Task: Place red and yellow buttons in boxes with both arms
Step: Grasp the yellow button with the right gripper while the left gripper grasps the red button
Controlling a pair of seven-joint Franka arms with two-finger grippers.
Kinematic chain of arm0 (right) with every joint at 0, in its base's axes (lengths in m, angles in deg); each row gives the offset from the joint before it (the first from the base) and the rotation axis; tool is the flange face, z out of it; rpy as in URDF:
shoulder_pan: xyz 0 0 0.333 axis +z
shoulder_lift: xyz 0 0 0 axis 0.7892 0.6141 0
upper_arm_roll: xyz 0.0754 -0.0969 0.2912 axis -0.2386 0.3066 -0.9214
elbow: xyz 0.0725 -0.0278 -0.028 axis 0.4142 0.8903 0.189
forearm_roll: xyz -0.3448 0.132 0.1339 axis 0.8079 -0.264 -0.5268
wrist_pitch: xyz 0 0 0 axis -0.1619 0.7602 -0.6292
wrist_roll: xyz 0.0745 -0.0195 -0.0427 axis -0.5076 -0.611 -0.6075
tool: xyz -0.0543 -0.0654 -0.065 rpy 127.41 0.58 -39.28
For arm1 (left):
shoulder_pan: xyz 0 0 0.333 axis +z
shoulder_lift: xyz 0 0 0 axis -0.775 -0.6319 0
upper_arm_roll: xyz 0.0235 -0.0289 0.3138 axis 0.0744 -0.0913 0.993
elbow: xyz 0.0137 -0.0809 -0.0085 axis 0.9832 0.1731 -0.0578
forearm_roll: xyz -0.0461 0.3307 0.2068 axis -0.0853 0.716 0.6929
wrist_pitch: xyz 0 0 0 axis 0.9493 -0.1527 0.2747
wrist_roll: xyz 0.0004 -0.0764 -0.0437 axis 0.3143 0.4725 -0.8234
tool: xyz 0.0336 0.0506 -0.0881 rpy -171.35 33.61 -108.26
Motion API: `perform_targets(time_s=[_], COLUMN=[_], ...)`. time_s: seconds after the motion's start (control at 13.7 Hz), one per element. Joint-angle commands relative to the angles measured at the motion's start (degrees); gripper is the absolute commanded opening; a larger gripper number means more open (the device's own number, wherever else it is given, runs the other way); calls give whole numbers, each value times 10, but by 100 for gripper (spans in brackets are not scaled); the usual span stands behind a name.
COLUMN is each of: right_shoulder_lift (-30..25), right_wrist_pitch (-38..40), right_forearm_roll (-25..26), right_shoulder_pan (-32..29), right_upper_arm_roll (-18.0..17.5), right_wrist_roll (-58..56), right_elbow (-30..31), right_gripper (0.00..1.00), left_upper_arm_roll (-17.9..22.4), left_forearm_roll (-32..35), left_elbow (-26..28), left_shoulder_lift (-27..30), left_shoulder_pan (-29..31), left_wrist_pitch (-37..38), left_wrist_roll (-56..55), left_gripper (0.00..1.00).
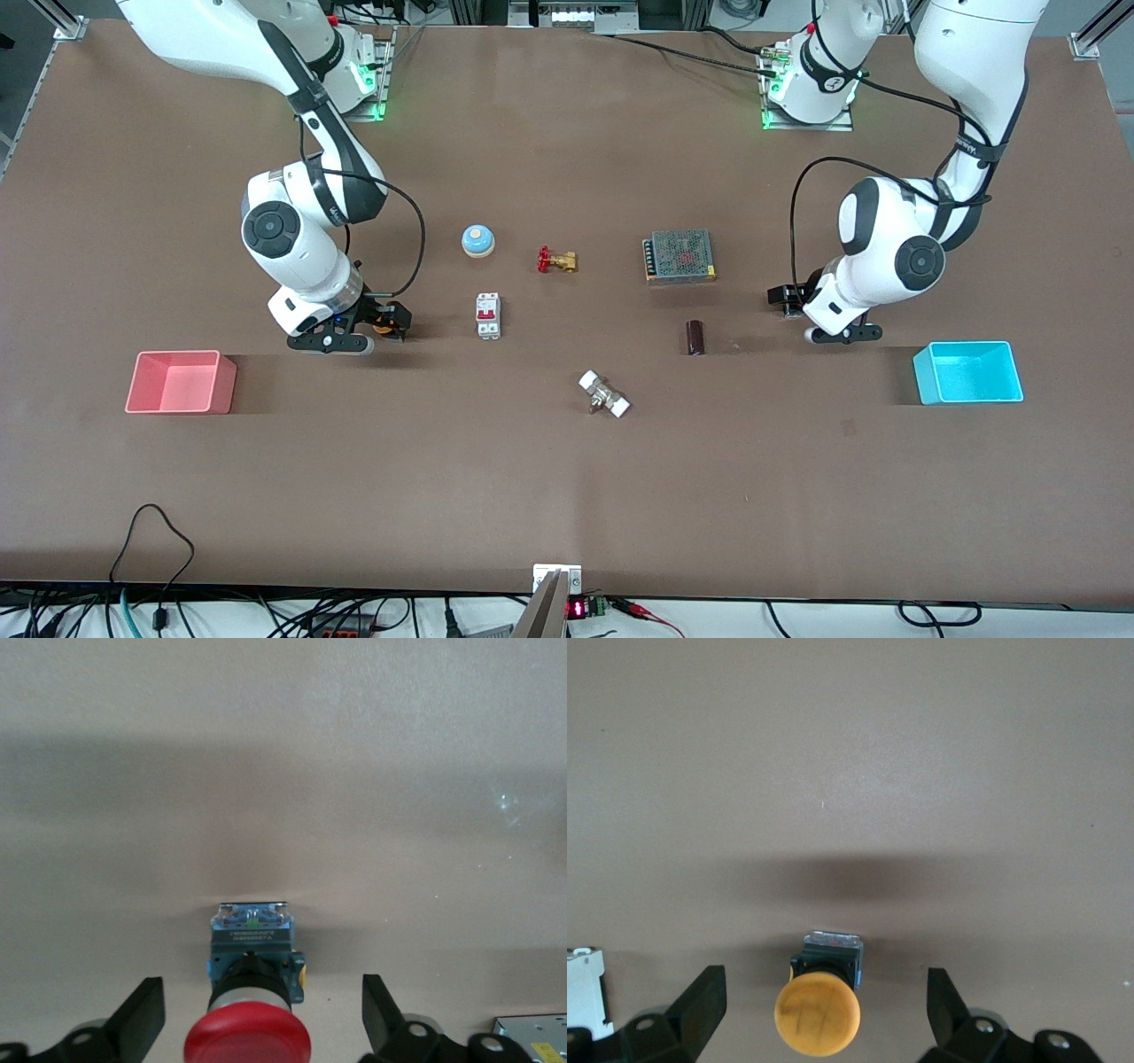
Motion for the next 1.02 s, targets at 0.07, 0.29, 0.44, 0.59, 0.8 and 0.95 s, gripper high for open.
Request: perform_targets(time_s=[0.07,0.29,0.44,0.59,0.8,0.95], right_shoulder_lift=[11,13,16,17,21,22], right_wrist_pitch=[3,3,3,3,3,3], right_forearm_roll=[4,4,4,4,4,4], right_shoulder_pan=[-6,-5,-4,-3,-3,-4], right_upper_arm_roll=[-4,-5,-5,-6,-13,-13], right_wrist_roll=[12,15,17,12,11,10], right_elbow=[-2,-3,-3,-3,-4,-4], right_gripper=[100,100,98,93,82,72], left_upper_arm_roll=[2,2,2,3,13,21], left_forearm_roll=[18,19,16,18,18,20], left_elbow=[8,3,-4,-12,-25,-54], left_shoulder_lift=[2,-1,-2,-2,10,33], left_shoulder_pan=[-8,-7,-4,0,8,49], left_wrist_pitch=[-10,-10,-13,-17,-14,4], left_wrist_roll=[7,7,7,6,6,5], left_gripper=[72,56,48,40,35,35])
